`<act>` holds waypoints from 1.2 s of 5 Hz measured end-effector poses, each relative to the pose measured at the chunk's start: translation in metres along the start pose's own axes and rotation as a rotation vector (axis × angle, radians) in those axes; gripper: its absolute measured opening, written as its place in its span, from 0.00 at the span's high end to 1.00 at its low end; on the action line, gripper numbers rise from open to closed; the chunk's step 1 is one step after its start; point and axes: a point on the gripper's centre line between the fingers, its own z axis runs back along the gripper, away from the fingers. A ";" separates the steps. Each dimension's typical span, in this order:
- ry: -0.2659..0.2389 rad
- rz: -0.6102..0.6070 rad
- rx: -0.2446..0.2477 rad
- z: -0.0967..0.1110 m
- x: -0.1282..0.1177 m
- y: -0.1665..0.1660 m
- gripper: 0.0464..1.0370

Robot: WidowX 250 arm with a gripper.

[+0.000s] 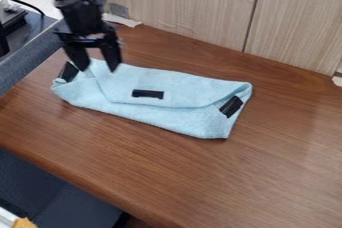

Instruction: Unfold the cloth from bottom to top

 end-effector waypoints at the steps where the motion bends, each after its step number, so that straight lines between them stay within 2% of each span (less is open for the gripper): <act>1: 0.058 -0.128 -0.029 -0.019 0.001 -0.024 0.04; 3: 0.118 -0.231 -0.055 -0.036 -0.002 -0.037 0.04; 4: 0.139 -0.236 -0.043 -0.044 0.001 -0.039 0.04; 5: 0.163 -0.236 -0.039 -0.053 0.001 -0.036 0.09; 6: 0.136 -0.232 -0.038 -0.055 0.004 -0.037 0.37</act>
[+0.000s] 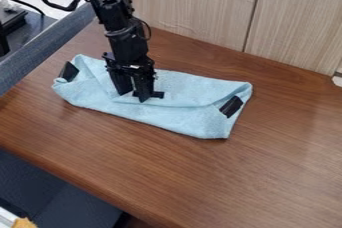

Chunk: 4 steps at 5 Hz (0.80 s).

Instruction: Unfold the cloth from bottom to top

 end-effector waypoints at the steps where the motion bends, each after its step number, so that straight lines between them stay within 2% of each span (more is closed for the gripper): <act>1: -0.001 0.001 0.006 0.000 0.000 0.001 0.67; 2: 0.002 0.003 0.011 -0.001 -0.001 0.002 0.87; 3: 0.008 0.012 0.003 -0.001 -0.005 0.002 0.98; 4: -0.026 0.037 0.031 0.016 -0.006 0.007 0.99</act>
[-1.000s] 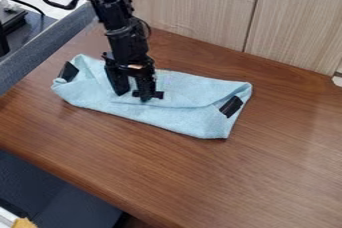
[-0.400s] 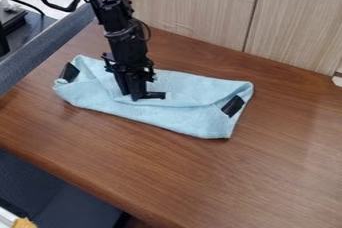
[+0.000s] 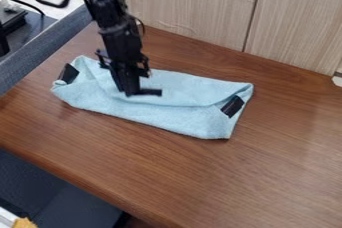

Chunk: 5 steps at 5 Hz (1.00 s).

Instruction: Unfold the cloth from bottom to top

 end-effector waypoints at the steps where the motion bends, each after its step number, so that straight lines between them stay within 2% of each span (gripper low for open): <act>1: -0.031 0.004 0.010 0.017 0.007 0.001 0.99; 2: -0.104 0.008 -0.005 0.041 0.034 0.002 0.99; 3: -0.148 0.026 -0.054 0.043 0.069 0.009 0.99; 4: -0.155 0.056 -0.104 0.034 0.103 0.019 0.99; 5: -0.141 0.088 -0.113 0.021 0.112 0.025 0.99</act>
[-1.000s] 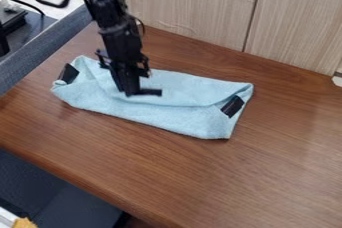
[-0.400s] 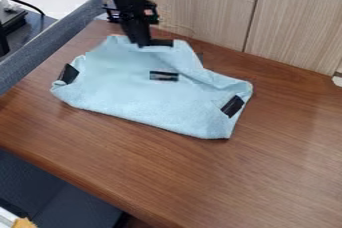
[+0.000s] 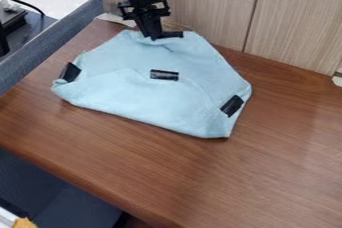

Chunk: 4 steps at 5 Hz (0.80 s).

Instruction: Unfold the cloth from bottom to top

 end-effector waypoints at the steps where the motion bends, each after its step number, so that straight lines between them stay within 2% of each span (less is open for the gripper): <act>1: 0.026 -0.016 0.030 -0.019 -0.010 0.003 0.99; 2: -0.027 -0.047 0.079 -0.034 -0.018 0.006 0.97; 3: -0.101 -0.060 0.135 -0.034 -0.020 0.006 0.83; 4: -0.115 -0.053 0.142 -0.033 -0.019 0.003 0.60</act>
